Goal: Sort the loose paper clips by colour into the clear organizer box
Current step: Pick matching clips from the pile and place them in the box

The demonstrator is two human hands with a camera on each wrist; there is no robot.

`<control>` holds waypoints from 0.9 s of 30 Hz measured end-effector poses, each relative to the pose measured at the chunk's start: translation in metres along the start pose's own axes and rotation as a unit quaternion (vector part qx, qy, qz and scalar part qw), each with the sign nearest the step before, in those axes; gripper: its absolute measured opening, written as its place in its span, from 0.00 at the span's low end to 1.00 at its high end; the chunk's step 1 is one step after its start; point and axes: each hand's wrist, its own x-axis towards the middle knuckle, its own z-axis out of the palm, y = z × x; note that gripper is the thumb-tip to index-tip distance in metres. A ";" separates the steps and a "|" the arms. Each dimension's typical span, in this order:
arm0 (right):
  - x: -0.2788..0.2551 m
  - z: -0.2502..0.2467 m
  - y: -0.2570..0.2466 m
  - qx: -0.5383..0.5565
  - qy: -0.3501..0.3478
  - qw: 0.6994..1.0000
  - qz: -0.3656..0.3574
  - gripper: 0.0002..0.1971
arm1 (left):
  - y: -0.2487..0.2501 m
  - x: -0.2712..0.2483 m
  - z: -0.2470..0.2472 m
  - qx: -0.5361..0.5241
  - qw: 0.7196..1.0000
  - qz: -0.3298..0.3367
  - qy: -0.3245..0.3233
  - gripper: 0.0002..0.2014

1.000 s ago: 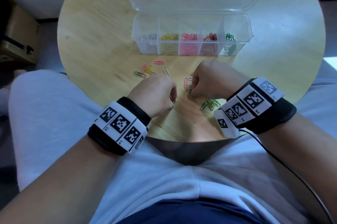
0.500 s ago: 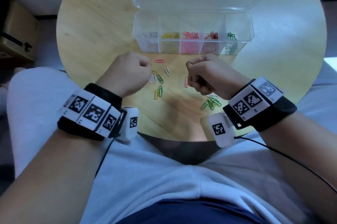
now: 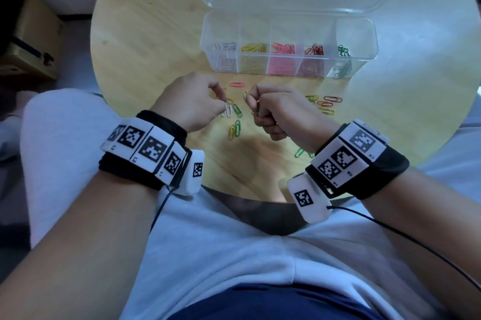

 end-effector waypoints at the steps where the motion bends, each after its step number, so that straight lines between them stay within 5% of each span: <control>1: 0.001 -0.001 0.000 -0.005 0.003 1.000 0.003 0.16 | 0.000 0.002 0.002 -0.002 1.000 0.009 0.004 0.04; 7: 0.000 -0.003 0.003 -0.067 0.008 0.998 0.015 0.13 | 0.009 0.010 0.014 0.021 0.998 0.057 -0.036 0.09; 12: 0.000 -0.003 0.002 -0.112 0.023 0.993 0.010 0.14 | 0.012 0.009 0.016 0.051 0.998 0.033 -0.019 0.06; 19: -0.009 0.004 -0.005 -0.427 -0.016 0.904 -0.032 0.16 | 0.016 0.005 0.015 0.064 0.998 0.005 -0.012 0.02; 23: -0.003 0.000 -0.002 -0.501 0.001 0.865 -0.041 0.17 | 0.018 0.002 0.016 0.065 0.997 0.000 -0.030 0.04; 27: 0.000 -0.014 0.000 -0.509 0.062 0.858 -0.031 0.11 | 0.018 0.000 0.015 0.034 0.998 -0.002 -0.054 0.08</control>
